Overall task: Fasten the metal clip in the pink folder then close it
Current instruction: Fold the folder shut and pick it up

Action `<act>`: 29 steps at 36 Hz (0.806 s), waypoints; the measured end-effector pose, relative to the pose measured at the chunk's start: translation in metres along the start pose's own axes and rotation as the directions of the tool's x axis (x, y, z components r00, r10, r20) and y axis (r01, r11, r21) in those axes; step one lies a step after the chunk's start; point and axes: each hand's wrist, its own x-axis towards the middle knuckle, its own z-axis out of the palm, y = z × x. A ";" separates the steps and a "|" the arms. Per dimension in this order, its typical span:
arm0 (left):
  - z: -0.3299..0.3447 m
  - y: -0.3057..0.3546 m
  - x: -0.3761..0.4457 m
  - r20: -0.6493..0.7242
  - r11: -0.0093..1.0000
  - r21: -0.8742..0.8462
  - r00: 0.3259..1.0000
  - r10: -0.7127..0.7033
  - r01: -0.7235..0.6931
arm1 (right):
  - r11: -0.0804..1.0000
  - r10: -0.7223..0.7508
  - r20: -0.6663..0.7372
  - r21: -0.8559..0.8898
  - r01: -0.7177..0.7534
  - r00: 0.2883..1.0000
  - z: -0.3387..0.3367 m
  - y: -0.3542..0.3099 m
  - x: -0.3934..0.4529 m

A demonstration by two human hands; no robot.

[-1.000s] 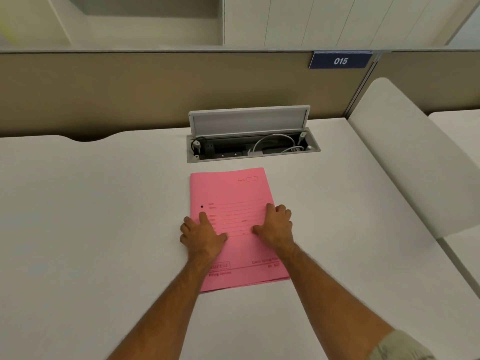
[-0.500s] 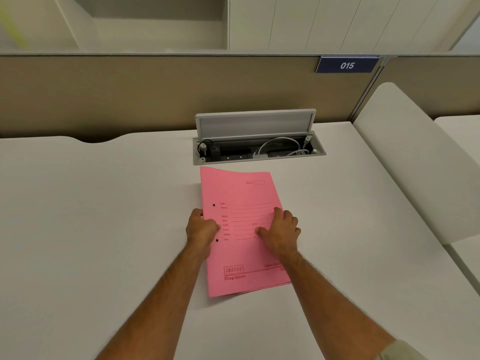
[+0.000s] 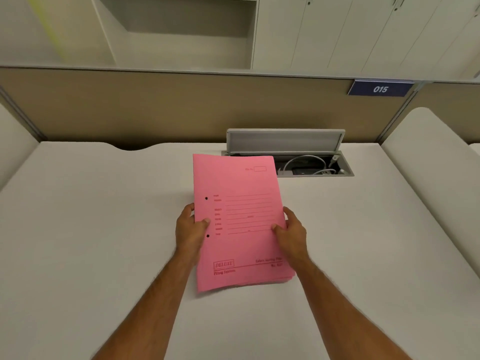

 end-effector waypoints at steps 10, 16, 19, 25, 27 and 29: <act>-0.068 0.033 0.049 -0.090 0.987 0.163 0.995 0.033 -0.018 | 0.998 -0.054 0.032 0.047 0.052 0.998 0.079 -0.061 0.011; -0.095 0.041 0.077 -0.191 0.955 0.276 0.969 0.160 -0.103 | 0.996 -0.068 0.072 0.070 0.063 0.995 0.120 -0.088 0.025; -0.103 0.049 0.096 -0.187 0.932 0.335 0.960 0.210 -0.139 | 0.996 -0.067 0.071 0.068 0.062 0.995 0.134 -0.098 0.037; -0.107 0.055 0.133 -0.164 0.890 0.431 0.957 0.238 -0.147 | 0.996 -0.068 0.090 0.064 0.063 0.994 0.156 -0.115 0.062; -0.105 0.054 0.144 -0.172 0.883 0.450 0.957 0.232 -0.133 | 0.995 -0.089 0.073 0.054 0.085 0.993 0.162 -0.119 0.071; -0.102 0.052 0.154 -0.174 0.875 0.467 0.956 0.236 -0.131 | 0.994 -0.105 0.065 0.016 0.104 0.992 0.168 -0.122 0.082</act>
